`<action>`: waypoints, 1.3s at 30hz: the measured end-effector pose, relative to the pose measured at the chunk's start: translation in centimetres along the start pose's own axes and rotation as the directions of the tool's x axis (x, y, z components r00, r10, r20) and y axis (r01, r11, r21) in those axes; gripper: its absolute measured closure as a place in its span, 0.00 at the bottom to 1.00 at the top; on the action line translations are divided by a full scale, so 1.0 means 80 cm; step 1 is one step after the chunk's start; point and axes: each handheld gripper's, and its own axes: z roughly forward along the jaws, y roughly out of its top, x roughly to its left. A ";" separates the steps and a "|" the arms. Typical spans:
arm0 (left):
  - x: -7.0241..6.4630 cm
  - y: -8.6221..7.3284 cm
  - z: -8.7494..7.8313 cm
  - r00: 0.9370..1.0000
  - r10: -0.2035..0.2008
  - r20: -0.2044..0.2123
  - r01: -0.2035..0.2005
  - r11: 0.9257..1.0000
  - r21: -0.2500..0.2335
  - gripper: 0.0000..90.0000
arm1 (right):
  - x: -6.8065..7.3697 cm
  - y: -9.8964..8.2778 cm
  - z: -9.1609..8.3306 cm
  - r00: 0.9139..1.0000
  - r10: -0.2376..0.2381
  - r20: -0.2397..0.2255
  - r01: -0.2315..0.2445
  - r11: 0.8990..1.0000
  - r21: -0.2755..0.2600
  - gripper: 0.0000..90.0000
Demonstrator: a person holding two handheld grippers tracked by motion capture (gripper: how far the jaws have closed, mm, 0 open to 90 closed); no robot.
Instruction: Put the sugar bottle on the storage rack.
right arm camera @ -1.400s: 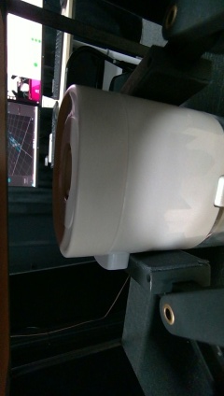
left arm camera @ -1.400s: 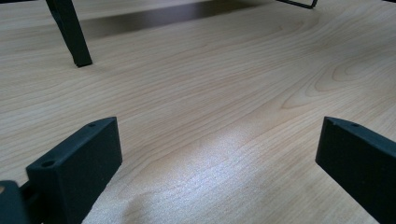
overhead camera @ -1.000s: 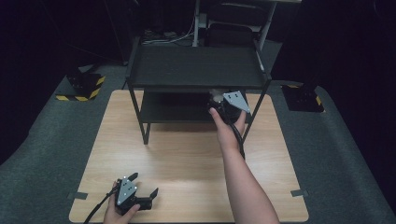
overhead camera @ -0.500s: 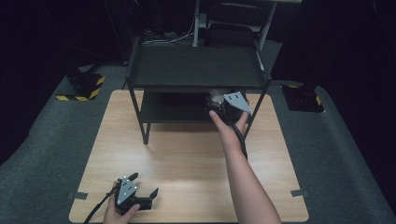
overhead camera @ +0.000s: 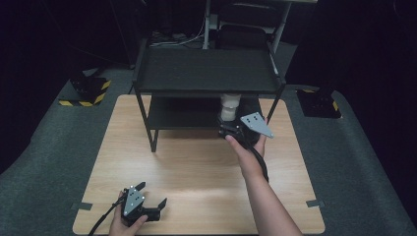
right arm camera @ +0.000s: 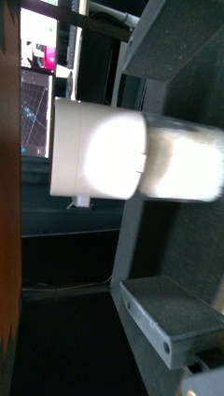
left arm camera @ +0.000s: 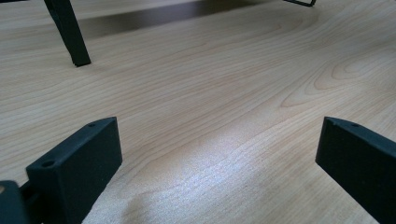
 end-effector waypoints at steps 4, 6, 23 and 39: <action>0.000 0.000 0.000 1.000 0.002 0.000 -0.002 1.000 0.002 0.01 | -0.002 -0.010 -0.024 1.000 -0.017 -0.025 0.017 1.000 -0.004 0.00; 0.000 0.000 0.000 1.000 0.001 -0.001 -0.001 1.000 0.002 0.01 | -0.003 -0.017 -0.035 0.999 -0.022 -0.031 0.022 1.000 -0.003 0.00; -0.002 0.000 0.000 1.000 0.004 -0.005 -0.004 1.000 -0.001 0.01 | -0.016 -0.093 -0.134 0.998 -0.026 -0.065 0.029 0.998 0.046 0.00; -0.003 -0.002 0.000 1.000 0.003 -0.010 -0.003 1.000 -0.006 0.01 | -0.031 -0.151 -0.179 1.000 -0.023 -0.001 0.023 0.982 0.188 0.00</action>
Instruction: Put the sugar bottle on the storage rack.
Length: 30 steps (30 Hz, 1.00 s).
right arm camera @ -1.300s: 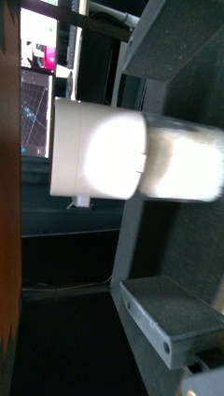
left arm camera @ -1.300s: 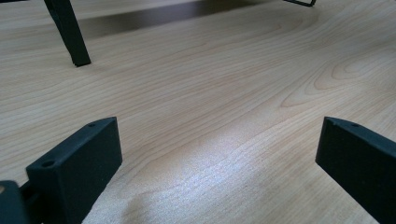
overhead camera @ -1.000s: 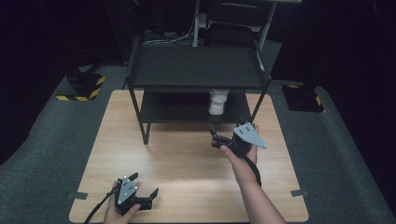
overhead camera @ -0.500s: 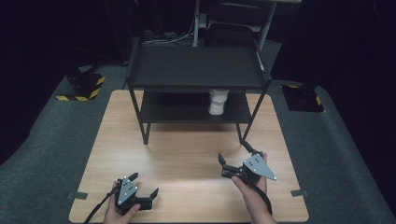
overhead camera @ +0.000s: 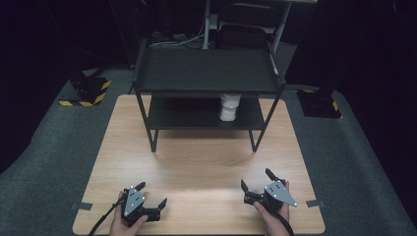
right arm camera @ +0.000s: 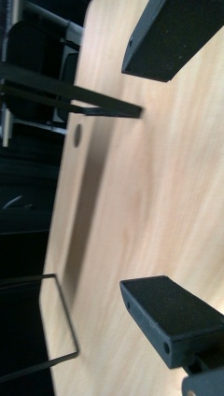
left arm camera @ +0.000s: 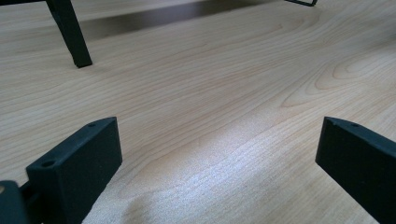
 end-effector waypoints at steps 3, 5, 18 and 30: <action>0.000 0.000 0.000 1.000 -0.001 0.000 0.001 1.000 0.000 0.01 | -0.002 -0.006 -0.001 1.000 0.004 0.001 -0.004 1.000 0.022 0.00; 0.000 0.000 0.000 1.000 0.000 0.000 0.000 1.000 0.000 0.01 | -0.003 -0.009 -0.001 1.000 0.004 0.006 -0.004 0.999 0.033 0.00; 0.002 0.004 0.003 1.000 -0.001 0.011 0.001 1.000 0.013 0.01 | -0.006 -0.010 -0.002 1.000 -0.009 -0.007 0.010 0.994 0.108 0.00; 0.002 0.003 0.003 1.000 0.004 0.011 -0.005 1.000 0.011 0.01 | -0.002 -0.009 0.000 0.999 -0.042 -0.010 0.043 0.992 0.115 0.00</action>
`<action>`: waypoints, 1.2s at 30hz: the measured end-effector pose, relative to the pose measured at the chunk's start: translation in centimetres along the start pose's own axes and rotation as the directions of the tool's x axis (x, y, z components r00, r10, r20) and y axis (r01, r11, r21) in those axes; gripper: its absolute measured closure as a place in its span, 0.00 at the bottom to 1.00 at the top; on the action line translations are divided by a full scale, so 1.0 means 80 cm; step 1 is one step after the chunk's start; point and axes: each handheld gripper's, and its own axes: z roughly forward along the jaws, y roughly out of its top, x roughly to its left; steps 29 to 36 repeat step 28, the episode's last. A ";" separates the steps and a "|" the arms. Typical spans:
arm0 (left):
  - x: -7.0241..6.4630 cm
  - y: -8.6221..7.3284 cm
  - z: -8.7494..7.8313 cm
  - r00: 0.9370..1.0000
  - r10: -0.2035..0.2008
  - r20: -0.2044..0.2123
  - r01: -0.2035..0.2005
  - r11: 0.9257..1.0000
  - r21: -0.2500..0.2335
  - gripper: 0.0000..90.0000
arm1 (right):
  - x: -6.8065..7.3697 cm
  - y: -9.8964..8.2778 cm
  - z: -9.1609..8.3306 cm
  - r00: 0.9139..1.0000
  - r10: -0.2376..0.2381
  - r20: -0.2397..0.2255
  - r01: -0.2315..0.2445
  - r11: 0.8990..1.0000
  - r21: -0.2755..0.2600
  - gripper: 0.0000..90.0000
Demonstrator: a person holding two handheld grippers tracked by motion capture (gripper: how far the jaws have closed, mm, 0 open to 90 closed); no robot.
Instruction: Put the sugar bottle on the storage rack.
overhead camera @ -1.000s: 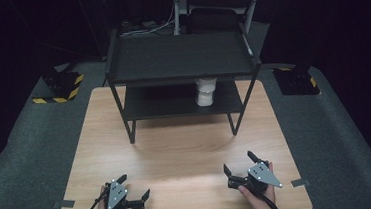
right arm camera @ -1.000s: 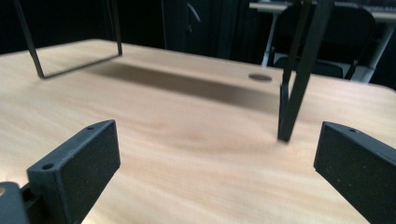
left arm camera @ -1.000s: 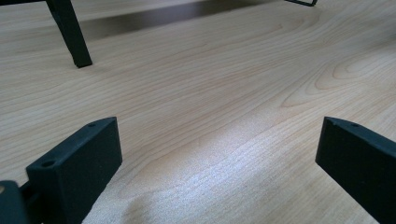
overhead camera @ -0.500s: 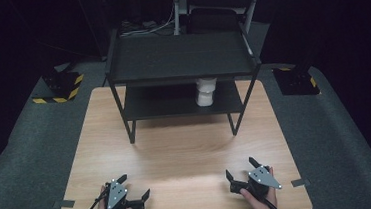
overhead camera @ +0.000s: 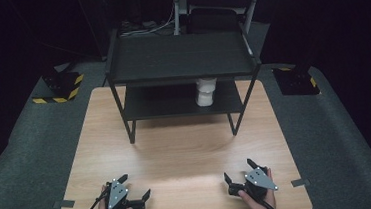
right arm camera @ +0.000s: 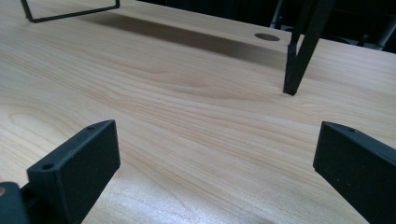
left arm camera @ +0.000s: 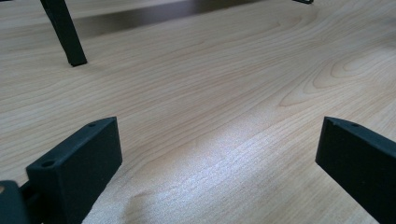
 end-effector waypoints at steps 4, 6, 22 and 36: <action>0.000 0.001 0.000 1.000 0.001 0.001 -0.001 1.000 0.003 0.01 | -0.001 0.000 0.001 1.000 0.019 0.001 -0.019 1.000 -0.002 0.00; 0.000 0.001 0.000 1.000 0.000 0.000 0.000 1.000 0.005 0.01 | -0.002 0.000 0.001 1.000 0.023 0.001 -0.023 1.000 -0.003 0.00; 0.001 0.004 0.001 1.000 0.002 0.007 -0.002 1.000 0.018 0.01 | -0.004 -0.001 0.000 0.999 0.032 -0.003 -0.032 0.999 -0.004 0.00; 0.002 0.007 0.003 1.000 0.003 0.013 -0.003 1.000 0.028 0.01 | -0.004 0.000 -0.001 1.000 0.005 -0.016 -0.005 1.000 0.001 0.00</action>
